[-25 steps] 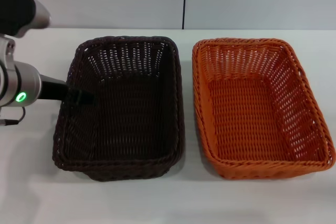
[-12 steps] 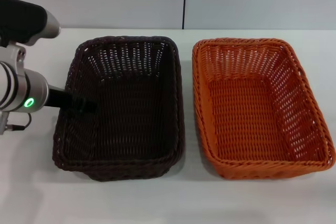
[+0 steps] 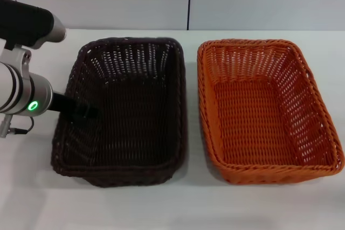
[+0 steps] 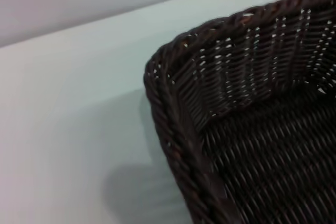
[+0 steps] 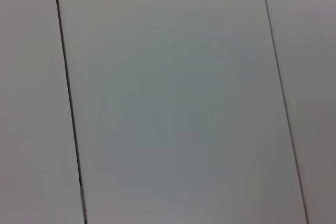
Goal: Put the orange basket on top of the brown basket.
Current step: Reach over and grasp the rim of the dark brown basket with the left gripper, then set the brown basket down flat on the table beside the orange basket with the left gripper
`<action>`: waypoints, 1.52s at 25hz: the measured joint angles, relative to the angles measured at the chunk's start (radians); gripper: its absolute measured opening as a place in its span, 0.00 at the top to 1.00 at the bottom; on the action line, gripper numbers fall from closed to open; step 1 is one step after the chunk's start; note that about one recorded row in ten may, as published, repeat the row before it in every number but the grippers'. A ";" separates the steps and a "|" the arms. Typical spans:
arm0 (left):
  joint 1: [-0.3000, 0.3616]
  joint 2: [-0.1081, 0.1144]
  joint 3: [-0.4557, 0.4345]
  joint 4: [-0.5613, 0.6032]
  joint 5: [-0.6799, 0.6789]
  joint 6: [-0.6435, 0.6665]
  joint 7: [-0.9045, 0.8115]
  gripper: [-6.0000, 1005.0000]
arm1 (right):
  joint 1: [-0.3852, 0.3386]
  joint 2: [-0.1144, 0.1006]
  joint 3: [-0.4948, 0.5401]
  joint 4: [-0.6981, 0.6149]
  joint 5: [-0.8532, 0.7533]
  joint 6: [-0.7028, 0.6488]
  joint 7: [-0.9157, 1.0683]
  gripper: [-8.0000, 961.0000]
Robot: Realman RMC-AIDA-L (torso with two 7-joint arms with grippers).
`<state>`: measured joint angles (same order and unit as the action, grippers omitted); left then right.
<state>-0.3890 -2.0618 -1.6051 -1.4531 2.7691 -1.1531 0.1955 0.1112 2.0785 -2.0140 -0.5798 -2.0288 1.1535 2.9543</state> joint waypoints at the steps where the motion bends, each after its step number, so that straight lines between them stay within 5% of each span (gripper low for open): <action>1: 0.003 0.002 -0.005 -0.014 0.000 0.000 0.005 0.31 | 0.000 0.000 0.000 0.000 -0.001 0.000 0.000 0.36; 7: 0.009 0.001 -0.005 -0.027 -0.004 -0.002 0.041 0.55 | 0.000 0.000 0.000 -0.001 -0.002 0.000 0.000 0.36; 19: 0.011 0.004 -0.030 -0.063 -0.016 -0.017 0.134 0.69 | 0.001 0.000 0.000 -0.003 0.000 0.006 0.000 0.36; 27: 0.009 0.003 -0.253 -0.294 -0.168 -0.213 0.417 0.73 | -0.003 0.000 0.000 -0.024 -0.001 0.014 0.000 0.36; 38: -0.073 0.006 -0.368 -0.442 -0.182 -0.436 0.633 0.79 | -0.016 0.004 -0.014 -0.071 -0.005 0.029 0.000 0.36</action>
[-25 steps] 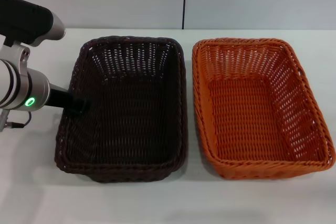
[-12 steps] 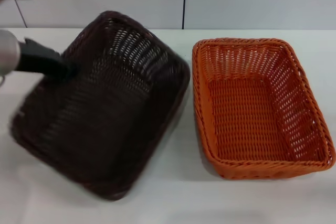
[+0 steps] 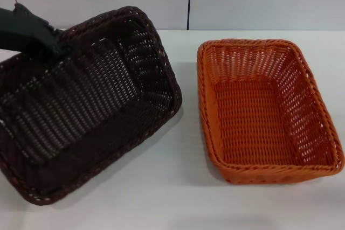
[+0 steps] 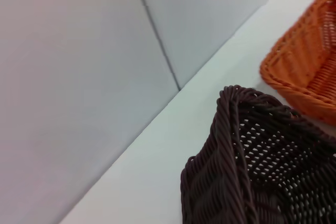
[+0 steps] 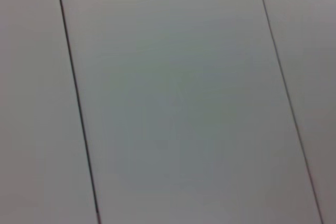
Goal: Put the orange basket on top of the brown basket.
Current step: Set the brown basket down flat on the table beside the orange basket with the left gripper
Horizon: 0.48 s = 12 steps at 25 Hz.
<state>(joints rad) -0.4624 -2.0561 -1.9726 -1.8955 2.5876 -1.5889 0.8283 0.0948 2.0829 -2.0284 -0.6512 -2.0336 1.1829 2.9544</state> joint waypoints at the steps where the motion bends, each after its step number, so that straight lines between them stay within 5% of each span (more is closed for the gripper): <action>1: -0.010 0.000 -0.010 -0.007 -0.005 -0.020 0.025 0.79 | 0.000 0.000 0.000 0.000 0.000 0.000 0.000 0.36; 12: -0.126 0.003 -0.090 0.105 -0.103 -0.124 0.231 0.79 | 0.001 0.002 -0.024 -0.014 0.003 0.010 0.000 0.36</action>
<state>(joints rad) -0.5885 -2.0535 -2.0631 -1.7904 2.4848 -1.7131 1.0596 0.0957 2.0844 -2.0523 -0.6650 -2.0306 1.1924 2.9543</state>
